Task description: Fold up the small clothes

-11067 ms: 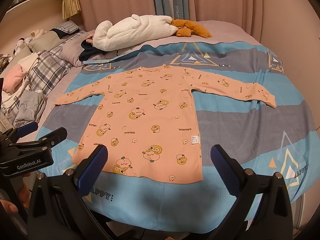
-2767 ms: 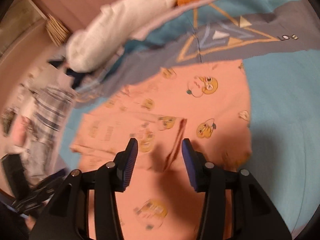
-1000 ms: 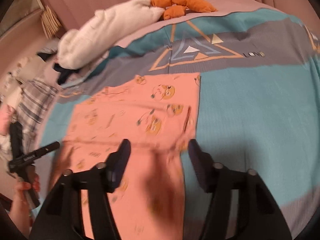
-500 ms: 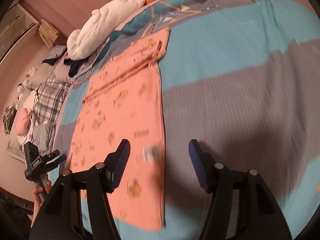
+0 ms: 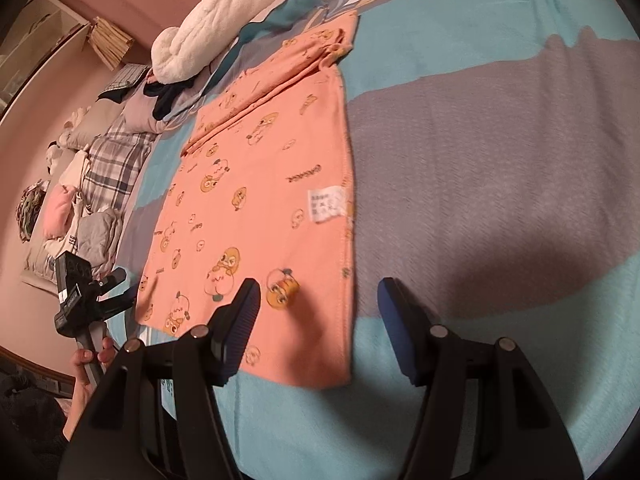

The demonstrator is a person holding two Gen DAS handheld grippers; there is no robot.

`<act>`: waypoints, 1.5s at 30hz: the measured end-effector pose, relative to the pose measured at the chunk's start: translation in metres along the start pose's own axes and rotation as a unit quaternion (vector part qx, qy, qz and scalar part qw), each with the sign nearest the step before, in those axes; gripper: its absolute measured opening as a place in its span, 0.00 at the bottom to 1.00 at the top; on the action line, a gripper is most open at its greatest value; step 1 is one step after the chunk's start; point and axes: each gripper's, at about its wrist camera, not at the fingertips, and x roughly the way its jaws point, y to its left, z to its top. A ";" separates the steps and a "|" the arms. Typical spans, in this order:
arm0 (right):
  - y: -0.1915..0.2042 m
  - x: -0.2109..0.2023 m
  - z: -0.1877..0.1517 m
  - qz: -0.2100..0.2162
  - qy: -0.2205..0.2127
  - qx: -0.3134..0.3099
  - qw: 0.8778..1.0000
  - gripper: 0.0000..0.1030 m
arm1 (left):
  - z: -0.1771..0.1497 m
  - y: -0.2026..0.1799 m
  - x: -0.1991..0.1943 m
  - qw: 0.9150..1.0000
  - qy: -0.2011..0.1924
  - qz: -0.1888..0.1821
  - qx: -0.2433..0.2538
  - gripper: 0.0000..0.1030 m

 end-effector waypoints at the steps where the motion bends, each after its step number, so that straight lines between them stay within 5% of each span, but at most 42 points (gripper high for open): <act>1: 0.001 0.002 0.002 0.004 0.000 -0.001 1.000 0.60 | 0.002 0.000 0.002 1.000 0.000 -0.005 0.001 0.87; 15: 0.001 0.052 0.060 0.080 -0.005 0.024 0.996 0.56 | 0.040 -0.001 0.034 0.999 0.002 -0.049 -0.023 0.87; 23: -0.008 0.041 0.039 0.091 0.012 0.025 0.995 0.30 | 0.023 0.011 0.021 0.998 -0.003 -0.046 -0.034 0.55; 33: -0.009 0.028 0.000 0.117 0.041 0.043 0.991 0.25 | -0.011 0.013 0.007 0.998 0.020 -0.055 -0.032 0.48; 40: -0.002 0.026 -0.011 0.105 0.040 0.033 0.993 0.14 | -0.024 0.024 0.003 0.996 0.017 -0.055 -0.069 0.11; 45: -0.005 0.025 -0.010 0.103 0.038 0.036 0.993 0.08 | -0.026 0.031 -0.001 0.994 0.008 -0.067 -0.092 0.04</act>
